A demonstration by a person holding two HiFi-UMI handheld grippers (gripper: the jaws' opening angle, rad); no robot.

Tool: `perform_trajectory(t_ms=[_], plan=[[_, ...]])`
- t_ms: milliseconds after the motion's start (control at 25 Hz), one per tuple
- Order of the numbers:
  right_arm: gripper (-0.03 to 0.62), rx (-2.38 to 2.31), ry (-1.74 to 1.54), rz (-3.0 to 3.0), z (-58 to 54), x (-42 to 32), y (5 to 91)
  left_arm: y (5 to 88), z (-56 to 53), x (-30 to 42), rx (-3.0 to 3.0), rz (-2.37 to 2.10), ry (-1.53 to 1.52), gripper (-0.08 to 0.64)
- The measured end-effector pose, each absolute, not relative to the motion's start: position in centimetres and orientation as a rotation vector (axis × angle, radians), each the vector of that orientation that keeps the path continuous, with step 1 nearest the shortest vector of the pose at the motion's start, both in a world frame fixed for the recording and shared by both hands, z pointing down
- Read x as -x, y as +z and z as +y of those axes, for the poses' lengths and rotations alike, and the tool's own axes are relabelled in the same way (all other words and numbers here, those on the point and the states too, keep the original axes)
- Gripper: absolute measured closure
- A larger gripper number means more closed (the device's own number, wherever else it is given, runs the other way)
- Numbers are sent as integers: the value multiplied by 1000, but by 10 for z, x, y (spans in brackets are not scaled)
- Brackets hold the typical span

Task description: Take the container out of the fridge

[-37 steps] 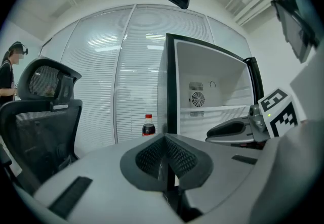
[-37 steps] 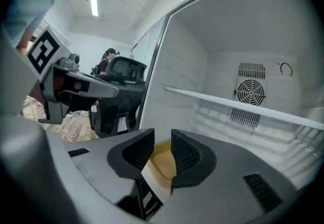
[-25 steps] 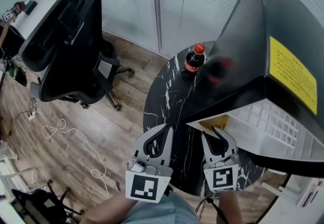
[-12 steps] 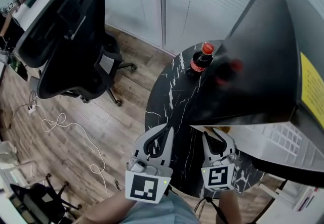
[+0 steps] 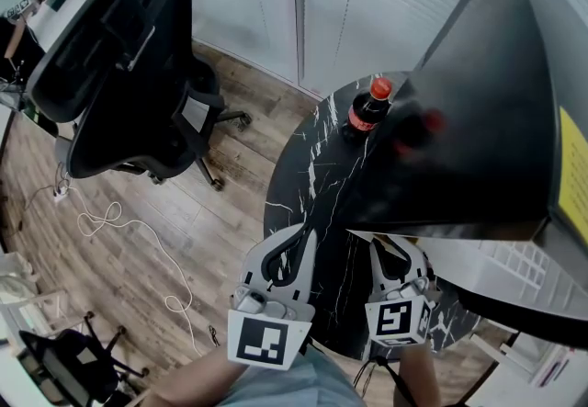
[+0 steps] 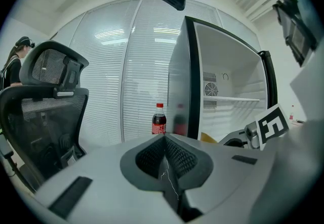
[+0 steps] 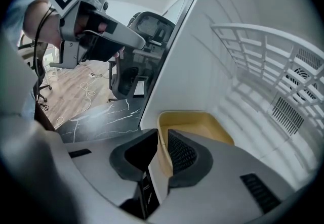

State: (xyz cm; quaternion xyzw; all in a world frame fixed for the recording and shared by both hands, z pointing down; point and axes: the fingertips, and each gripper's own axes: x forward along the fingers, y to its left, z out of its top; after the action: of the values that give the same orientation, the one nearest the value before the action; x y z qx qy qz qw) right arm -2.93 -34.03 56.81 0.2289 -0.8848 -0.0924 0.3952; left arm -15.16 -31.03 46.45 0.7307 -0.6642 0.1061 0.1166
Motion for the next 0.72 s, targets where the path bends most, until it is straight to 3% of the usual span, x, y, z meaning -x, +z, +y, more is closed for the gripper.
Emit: perform_trajectory(t_ms=[720], plan=[[551, -588, -229, -2261, -340, 26, 561, 460, -309, 146, -2140, -1954, 301, 546]])
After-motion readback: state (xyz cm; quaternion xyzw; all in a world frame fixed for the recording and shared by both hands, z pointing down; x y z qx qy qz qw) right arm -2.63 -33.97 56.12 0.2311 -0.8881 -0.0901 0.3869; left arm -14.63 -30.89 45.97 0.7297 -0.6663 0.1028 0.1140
